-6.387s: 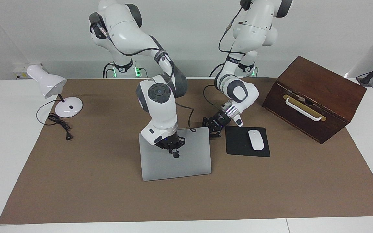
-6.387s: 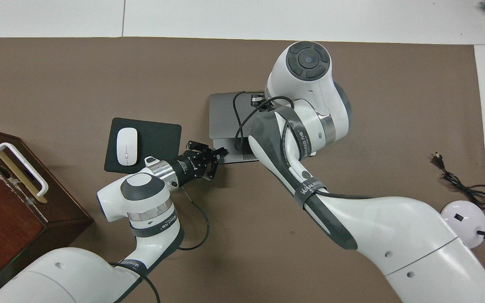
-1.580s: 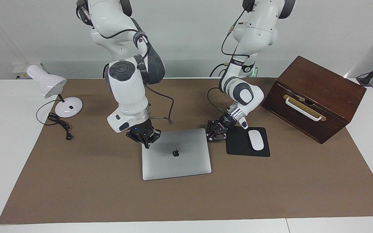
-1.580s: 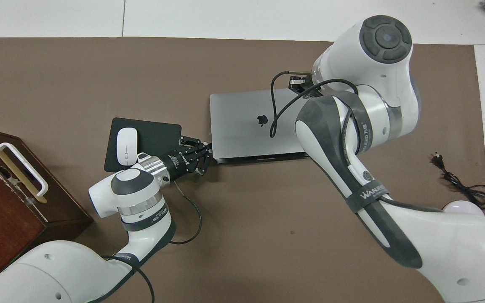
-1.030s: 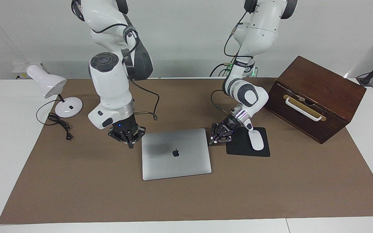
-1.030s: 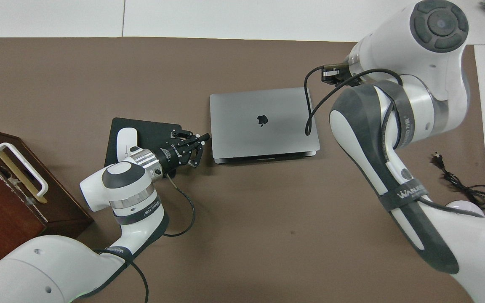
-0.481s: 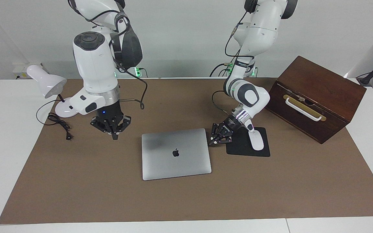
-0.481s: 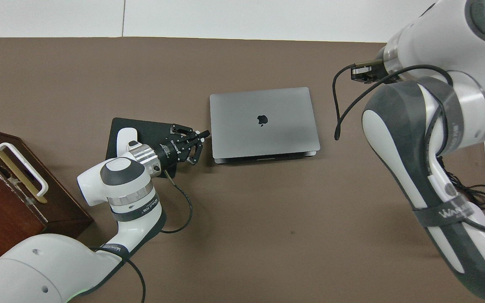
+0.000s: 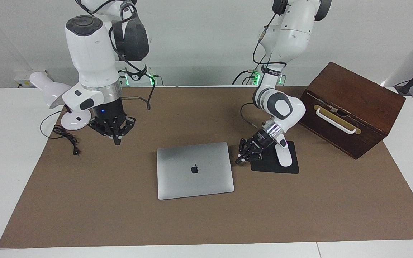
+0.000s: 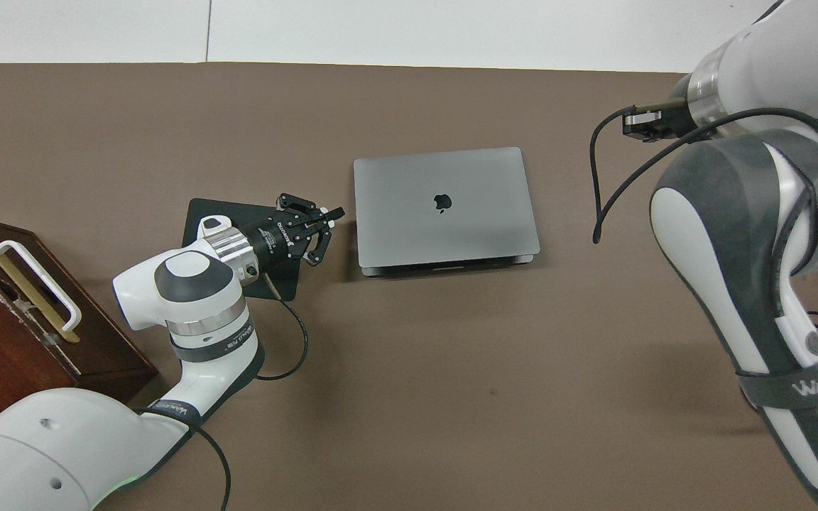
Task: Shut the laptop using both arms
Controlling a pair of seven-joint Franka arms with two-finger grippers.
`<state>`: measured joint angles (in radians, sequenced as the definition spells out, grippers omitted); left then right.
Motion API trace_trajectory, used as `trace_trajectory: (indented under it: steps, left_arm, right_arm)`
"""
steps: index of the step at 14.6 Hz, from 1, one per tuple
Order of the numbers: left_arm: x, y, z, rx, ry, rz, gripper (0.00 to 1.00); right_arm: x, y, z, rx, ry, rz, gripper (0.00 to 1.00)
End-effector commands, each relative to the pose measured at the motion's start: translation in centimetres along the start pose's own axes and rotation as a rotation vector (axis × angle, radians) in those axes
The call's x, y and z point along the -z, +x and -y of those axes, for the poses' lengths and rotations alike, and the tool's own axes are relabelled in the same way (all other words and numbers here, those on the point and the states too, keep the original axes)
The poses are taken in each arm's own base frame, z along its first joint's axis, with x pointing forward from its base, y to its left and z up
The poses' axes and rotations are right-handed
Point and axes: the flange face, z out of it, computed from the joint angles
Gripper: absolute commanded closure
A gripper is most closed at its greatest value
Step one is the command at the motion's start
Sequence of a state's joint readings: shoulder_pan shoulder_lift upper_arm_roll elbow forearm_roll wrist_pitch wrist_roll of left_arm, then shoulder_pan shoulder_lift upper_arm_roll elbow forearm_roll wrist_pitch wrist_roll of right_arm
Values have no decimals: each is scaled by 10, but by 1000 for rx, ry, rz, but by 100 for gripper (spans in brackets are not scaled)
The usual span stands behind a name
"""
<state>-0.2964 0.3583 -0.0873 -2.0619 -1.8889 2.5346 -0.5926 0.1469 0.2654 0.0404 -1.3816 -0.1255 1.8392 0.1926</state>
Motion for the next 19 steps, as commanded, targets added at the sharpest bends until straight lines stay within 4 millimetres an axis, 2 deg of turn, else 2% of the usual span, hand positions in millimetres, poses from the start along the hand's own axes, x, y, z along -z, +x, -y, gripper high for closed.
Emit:
trace_trajectory:
  steps: [1, 7, 9, 11, 15, 19]
  left_arm:
    - [1, -19, -14, -94, 34, -12, 100]
    - [5, -50, -42, -348, 115, -65, 100]
    - [7, -65, -52, -443, 139, -81, 100]
    - [15, -69, -67, -519, 148, -116, 100]
    - [29, -90, -94, -713, 176, -194, 100]
    - [72, -97, -129, -883, 271, -292, 100]
  right_arm:
    - [11, -6, -12, 12, 1, 13, 100]
    - [34, -14, -45, 5, 51, 29, 100]
    - [40, -18, -50, 2, 50, 40, 100]
    - [52, -24, -56, -1, 72, 44, 100]
    - [68, -34, -69, 17, 72, 59, 100]
    - [89, -46, -71, 25, 71, 62, 100]
